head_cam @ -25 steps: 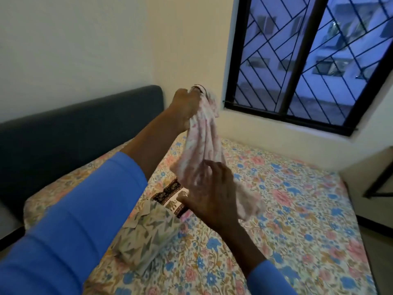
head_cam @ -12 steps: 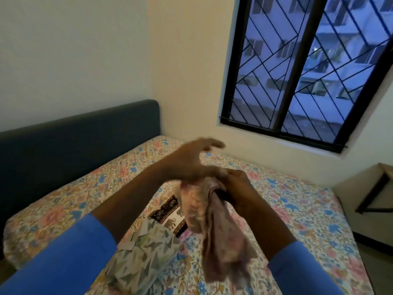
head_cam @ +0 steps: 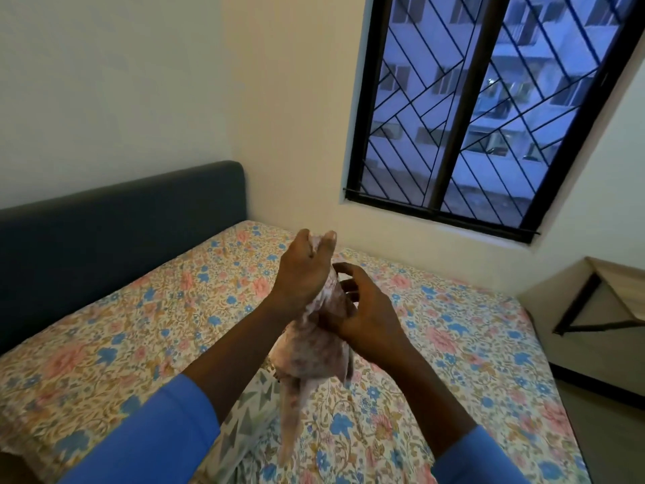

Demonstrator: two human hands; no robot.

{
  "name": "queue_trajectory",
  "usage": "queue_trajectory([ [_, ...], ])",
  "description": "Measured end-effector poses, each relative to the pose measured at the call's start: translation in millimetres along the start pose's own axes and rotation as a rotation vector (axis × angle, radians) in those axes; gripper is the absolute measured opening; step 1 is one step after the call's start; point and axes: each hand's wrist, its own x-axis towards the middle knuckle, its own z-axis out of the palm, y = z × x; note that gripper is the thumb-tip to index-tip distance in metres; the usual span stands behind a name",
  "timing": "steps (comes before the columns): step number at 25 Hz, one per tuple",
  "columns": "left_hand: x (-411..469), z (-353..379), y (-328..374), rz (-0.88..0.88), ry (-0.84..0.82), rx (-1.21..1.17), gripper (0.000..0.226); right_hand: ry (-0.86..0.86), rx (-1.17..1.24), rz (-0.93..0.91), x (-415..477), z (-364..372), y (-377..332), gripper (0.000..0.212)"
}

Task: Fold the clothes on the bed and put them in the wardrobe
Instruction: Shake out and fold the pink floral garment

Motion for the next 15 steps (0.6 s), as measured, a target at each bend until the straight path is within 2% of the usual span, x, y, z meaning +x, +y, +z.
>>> queue_trajectory([
  [2, 1.5, 0.8, -0.1, -0.106, -0.034, -0.134, 0.062, 0.123, -0.079, -0.074, -4.6, 7.5, 7.7, 0.06],
  [4, 2.4, -5.7, 1.2, -0.061, -0.142, -0.226, 0.069, 0.211, -0.048, -0.07, -1.4, 2.8, 13.9, 0.045],
  [5, 3.9, -13.5, 2.9, 0.019, -0.229, -0.208, 0.071, 0.212, -0.047, -0.042, 1.8, -2.7, 16.4, 0.039],
  [8, 16.0, -47.0, 14.2, 0.405, -0.45, 0.173, 0.054, 0.2, -0.159, 0.001, 12.6, -23.7, 24.5, 0.025],
  [10, 23.3, -64.7, 29.3, 0.537, -0.501, 0.338, 0.037, 0.206, -0.229, -0.061, 16.5, -36.8, 25.2, 0.03],
  [13, 25.0, -76.4, 48.4, 0.554, -0.494, 0.31, 0.022, 0.131, -0.267, -0.082, 20.9, -59.3, 18.4, 0.036],
  [15, 26.7, -81.7, 46.9, 0.412, -0.43, 0.188, 0.028, -0.026, -0.189, -0.021, 23.0, -78.2, 14.0, 0.036],
])
